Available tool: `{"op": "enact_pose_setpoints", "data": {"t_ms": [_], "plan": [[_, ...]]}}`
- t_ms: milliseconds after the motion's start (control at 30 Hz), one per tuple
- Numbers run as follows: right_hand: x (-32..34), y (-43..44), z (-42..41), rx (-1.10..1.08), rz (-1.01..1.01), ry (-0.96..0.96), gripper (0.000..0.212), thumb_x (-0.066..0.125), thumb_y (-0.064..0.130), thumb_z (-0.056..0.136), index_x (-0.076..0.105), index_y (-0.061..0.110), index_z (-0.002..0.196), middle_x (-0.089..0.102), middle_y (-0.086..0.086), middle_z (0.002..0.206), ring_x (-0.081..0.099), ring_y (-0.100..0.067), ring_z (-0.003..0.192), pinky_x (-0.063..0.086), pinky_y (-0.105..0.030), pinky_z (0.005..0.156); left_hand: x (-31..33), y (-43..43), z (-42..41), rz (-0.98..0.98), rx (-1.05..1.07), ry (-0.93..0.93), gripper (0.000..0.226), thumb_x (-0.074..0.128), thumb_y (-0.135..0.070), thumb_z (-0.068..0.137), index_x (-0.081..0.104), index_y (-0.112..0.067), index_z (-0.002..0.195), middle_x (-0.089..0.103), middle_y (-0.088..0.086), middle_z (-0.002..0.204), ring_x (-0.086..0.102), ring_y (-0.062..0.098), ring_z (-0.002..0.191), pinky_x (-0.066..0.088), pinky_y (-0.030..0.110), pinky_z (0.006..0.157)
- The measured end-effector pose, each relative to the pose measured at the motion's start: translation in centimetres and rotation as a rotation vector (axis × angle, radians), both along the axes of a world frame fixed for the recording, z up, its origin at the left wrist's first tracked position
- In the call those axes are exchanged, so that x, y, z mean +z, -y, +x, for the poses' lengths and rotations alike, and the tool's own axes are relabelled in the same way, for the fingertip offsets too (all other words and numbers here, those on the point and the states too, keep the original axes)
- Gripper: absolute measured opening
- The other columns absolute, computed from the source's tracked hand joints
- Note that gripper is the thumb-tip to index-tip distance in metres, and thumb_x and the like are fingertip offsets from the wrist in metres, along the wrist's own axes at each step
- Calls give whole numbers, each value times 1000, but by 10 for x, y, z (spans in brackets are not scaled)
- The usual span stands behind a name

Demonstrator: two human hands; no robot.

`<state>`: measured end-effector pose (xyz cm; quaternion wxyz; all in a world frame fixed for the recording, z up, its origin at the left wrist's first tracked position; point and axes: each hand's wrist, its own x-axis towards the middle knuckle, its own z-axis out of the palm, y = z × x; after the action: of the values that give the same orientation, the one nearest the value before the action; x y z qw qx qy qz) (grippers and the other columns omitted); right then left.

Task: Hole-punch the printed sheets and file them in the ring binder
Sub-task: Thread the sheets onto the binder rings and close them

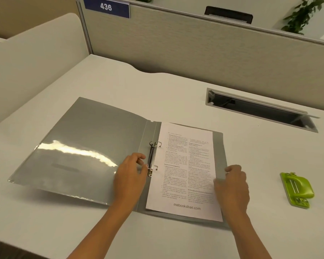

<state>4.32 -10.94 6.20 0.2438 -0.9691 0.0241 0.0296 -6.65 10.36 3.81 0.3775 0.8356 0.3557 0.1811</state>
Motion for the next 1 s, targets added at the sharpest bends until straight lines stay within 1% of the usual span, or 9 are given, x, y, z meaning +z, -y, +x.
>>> {"op": "enact_pose_setpoints", "data": {"t_ms": [100,200,233,300,400,500,633,800,1000], "plan": [[1,-17,-6,240,95,231,32,64,20,89,51,18,118,53,-3,118,50,-20,109,40,-24,81,-9,-3,-1,-33,-55,11,14,63,-27,90,64,-27,104,59,-6,110,61,13,92,56,32,78],[-6,-44,-12,507,187,204,30,59,30,93,53,21,121,50,1,130,42,-15,126,38,-24,98,-16,-2,-4,-32,-84,24,13,62,-31,91,65,-27,103,61,-8,107,61,7,90,53,23,76],[-10,-54,-14,583,189,156,38,55,36,94,50,21,129,45,2,140,35,-15,134,36,-28,107,-18,-2,-5,-29,-85,25,15,62,-32,90,64,-27,104,62,-9,106,61,7,91,53,22,76],[-20,-72,-17,746,192,76,59,44,53,95,34,24,145,25,8,156,12,-9,147,17,-33,121,-21,-1,-6,-22,-86,23,19,64,-32,89,63,-27,108,62,-9,107,60,9,94,54,25,80],[-37,-91,-15,895,279,-17,71,27,62,94,6,29,154,0,17,162,-11,4,146,0,-29,122,-24,2,-6,-10,-91,37,24,68,-28,87,63,-25,110,62,-8,107,57,13,100,52,32,88],[-55,-93,-8,886,137,8,71,9,59,95,-7,24,154,-14,12,161,-20,1,144,-4,-34,123,-25,4,-6,-3,-73,68,24,70,-22,85,65,-22,108,62,-6,105,56,15,99,51,33,88],[-69,-82,0,862,-146,142,75,-8,61,91,-7,21,154,-14,7,161,-20,-7,146,-4,-37,123,-27,4,-6,-1,-49,84,22,71,-19,84,66,-20,106,63,-4,104,56,16,97,51,33,87],[-78,-62,7,735,-200,159,74,1,63,93,-12,21,153,-16,8,161,-19,-8,147,-6,-35,123,-25,5,-5,-27,-38,92,22,71,-17,84,67,-18,105,63,-3,104,57,16,97,52,32,86],[-75,-29,21,587,-142,169,70,14,56,97,0,19,154,-3,6,163,-8,-7,149,0,-34,123,-24,-1,-10,-27,-74,100,21,63,-4,88,70,-14,106,67,0,103,61,18,94,52,31,86]]}}
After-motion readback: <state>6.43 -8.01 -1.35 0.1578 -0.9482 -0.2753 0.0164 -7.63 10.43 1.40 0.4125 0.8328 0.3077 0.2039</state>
